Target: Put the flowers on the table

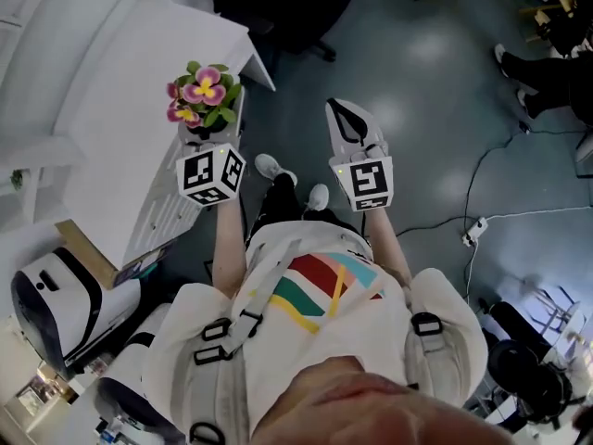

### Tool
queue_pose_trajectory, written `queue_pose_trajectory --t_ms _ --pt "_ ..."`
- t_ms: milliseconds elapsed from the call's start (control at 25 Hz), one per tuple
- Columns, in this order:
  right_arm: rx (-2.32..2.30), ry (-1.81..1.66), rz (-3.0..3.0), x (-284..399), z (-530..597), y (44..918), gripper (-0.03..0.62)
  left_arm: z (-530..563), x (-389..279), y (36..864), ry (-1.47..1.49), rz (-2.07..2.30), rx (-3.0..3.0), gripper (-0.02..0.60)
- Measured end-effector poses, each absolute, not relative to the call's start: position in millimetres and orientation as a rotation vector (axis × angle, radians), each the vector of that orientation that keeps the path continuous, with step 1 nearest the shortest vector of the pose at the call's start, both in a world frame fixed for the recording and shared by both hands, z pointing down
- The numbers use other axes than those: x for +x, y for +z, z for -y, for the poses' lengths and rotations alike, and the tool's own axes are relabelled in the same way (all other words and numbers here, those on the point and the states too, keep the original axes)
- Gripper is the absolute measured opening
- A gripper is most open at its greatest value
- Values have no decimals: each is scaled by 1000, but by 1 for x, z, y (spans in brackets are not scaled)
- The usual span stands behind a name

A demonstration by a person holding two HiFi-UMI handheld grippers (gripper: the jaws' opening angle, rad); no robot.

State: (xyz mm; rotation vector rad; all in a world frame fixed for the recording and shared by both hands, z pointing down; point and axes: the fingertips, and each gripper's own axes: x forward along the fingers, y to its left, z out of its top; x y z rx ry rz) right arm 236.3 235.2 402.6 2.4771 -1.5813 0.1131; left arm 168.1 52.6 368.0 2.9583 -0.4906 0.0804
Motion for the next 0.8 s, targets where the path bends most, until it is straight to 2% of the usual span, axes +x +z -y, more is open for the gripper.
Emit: queue_pose_trajectory --t_ms 400,800 --pt "2046 -16 2059 183 -61 398 0 90 37 369 -8 1157 2739 353" --pt "1790 -103 2245 136 97 387 0 212 -56 368 -34 1497 2568 351"
